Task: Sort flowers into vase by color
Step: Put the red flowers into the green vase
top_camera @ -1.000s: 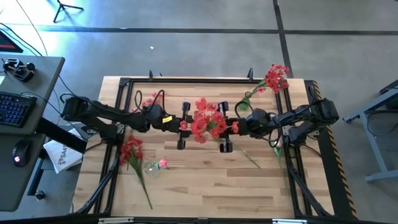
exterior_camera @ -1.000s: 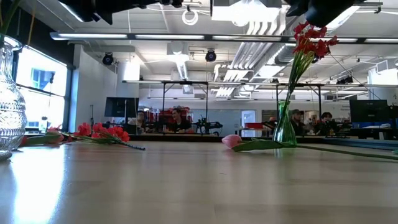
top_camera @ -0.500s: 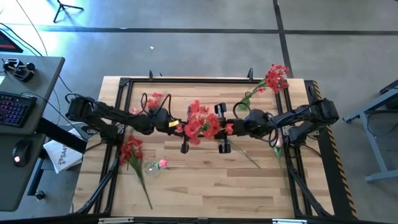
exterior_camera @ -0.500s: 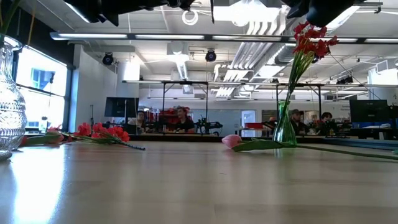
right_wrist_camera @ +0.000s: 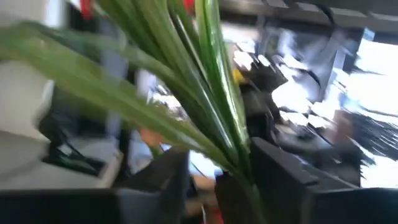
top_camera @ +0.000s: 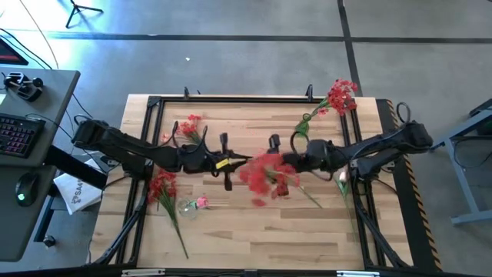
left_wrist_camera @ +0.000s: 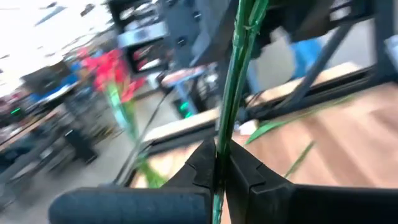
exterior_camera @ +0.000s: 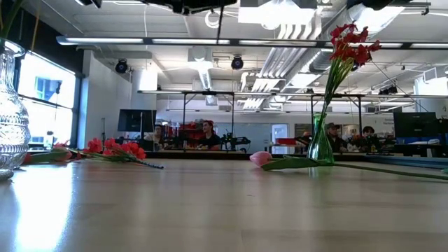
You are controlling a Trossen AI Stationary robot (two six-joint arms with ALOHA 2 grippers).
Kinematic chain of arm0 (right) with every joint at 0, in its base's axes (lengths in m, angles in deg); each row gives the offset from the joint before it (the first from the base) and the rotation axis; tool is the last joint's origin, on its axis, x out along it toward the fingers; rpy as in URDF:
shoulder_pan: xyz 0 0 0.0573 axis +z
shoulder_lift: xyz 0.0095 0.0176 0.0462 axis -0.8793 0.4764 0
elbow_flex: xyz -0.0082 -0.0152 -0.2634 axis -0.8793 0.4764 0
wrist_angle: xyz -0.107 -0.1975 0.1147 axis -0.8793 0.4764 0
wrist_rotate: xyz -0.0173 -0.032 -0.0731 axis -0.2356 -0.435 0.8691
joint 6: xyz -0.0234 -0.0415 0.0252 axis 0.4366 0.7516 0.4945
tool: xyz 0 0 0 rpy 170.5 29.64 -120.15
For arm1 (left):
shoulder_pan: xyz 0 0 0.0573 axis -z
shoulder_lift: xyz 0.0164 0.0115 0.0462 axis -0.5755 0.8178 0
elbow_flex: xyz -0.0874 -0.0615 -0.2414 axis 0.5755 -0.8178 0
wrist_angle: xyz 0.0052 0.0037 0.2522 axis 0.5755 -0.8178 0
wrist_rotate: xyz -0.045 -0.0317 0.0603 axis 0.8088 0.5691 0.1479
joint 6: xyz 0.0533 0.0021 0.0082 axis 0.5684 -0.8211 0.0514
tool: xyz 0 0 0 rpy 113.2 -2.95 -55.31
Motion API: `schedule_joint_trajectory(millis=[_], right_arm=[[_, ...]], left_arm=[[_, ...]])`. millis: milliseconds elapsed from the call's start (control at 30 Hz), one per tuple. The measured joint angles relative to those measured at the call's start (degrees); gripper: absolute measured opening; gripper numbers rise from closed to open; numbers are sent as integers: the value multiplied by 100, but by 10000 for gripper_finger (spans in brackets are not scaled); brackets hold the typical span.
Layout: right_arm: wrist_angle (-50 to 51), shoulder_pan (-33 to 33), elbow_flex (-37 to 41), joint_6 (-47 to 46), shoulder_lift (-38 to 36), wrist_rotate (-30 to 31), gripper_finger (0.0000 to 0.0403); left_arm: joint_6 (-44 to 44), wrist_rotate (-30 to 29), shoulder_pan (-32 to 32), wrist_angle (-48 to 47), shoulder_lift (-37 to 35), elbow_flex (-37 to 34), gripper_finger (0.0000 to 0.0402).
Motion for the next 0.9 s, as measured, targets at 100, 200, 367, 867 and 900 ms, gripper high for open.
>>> schedule_joint_trajectory(millis=[100,200,367,867,900], right_arm=[[604,229,0,170,-194,1172,216],[710,378,4,174,-152,1818,238],[119,455,4,280,189,2161,237],[103,436,-785,491,727,2451,167],[258,434,-878,490,731,2450,158]], left_arm=[[-9,-372,73,-195,-163,0,3],[-25,-416,87,-140,-240,2,2],[-59,-407,87,-105,-233,2,1],[-71,-385,84,-146,-231,2,1],[-71,-385,84,-151,-231,2,1]])
